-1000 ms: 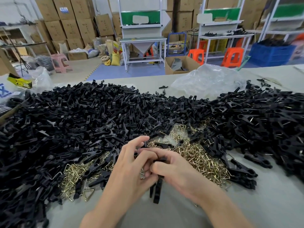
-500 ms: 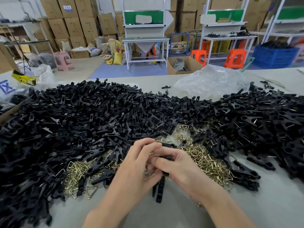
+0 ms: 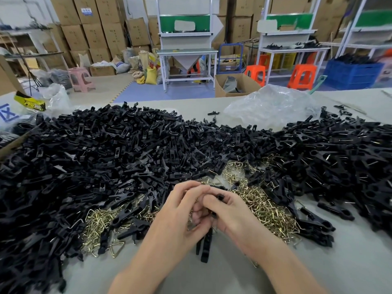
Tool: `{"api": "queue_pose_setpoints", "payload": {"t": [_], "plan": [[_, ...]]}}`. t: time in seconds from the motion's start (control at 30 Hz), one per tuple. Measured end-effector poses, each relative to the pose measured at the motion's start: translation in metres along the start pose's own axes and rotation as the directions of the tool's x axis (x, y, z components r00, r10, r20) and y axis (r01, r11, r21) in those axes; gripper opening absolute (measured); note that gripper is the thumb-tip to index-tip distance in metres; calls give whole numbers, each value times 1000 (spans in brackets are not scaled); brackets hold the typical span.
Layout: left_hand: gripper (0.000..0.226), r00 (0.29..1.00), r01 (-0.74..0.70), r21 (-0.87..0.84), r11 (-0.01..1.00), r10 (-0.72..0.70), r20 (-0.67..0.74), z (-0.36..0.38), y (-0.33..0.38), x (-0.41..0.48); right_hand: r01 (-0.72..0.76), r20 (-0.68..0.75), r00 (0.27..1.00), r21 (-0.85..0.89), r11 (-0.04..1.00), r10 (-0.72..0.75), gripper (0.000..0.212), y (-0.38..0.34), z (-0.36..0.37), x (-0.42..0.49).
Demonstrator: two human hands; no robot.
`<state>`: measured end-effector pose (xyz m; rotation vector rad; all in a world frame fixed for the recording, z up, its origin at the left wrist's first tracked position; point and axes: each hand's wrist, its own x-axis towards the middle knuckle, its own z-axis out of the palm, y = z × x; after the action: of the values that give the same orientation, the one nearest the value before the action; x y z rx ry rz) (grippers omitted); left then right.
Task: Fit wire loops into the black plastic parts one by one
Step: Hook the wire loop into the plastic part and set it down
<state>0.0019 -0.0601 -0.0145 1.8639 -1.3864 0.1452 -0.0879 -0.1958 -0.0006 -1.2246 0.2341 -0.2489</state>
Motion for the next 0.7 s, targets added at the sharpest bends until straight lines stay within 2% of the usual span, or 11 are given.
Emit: {"api": "queue_pose_setpoints", "payload": {"t": [0.13, 0.2, 0.27, 0.3, 0.37, 0.47, 0.5, 0.53, 0.57, 0.63, 0.7], "plan": [[64, 999, 50, -29, 998, -50, -2, 1, 1, -1, 3, -76, 997, -21, 1000, -5, 28, -5, -3, 1], [60, 998, 70, -10, 997, -70, -7, 0, 1, -2, -15, -185, 982, 102, 995, 34, 37, -6, -6, 1], [55, 996, 93, 10, 996, -93, -18, -1, 2, -4, 12, -274, 958, 319, 948, 80, 43, -15, -15, 1], [54, 994, 110, 19, 994, -110, -19, -2, 3, -4, 64, -304, 949, 452, 890, 87, 45, -26, -24, 3], [52, 990, 142, 34, 989, -141, -14, -3, 3, -4, 246, -363, 931, 692, 679, 32, 52, -61, -49, 10], [51, 981, 193, 45, 980, -192, -31, -4, 1, -4, 467, -430, 883, 847, 253, -188, 102, -130, -91, 16], [51, 976, 215, 60, 975, -212, -56, -5, 1, -3, 492, -439, 860, 849, 194, -259, 112, -149, -99, 15], [52, 969, 238, 91, 967, -230, -96, -6, 0, -2, 516, -443, 841, 828, 218, -310, 116, -161, -104, 14], [52, 959, 267, 143, 953, -247, -142, -7, -2, -1, 537, -438, 832, 789, 298, -339, 115, -165, -105, 12], [51, 931, 351, 280, 893, -302, -205, -10, -7, 0, 523, -380, 852, 648, 554, -361, 104, -156, -97, 9], [53, 897, 442, 408, 799, -397, -195, -13, -14, 0, 440, -327, 889, 417, 795, -320, 78, -126, -77, 8]]}}
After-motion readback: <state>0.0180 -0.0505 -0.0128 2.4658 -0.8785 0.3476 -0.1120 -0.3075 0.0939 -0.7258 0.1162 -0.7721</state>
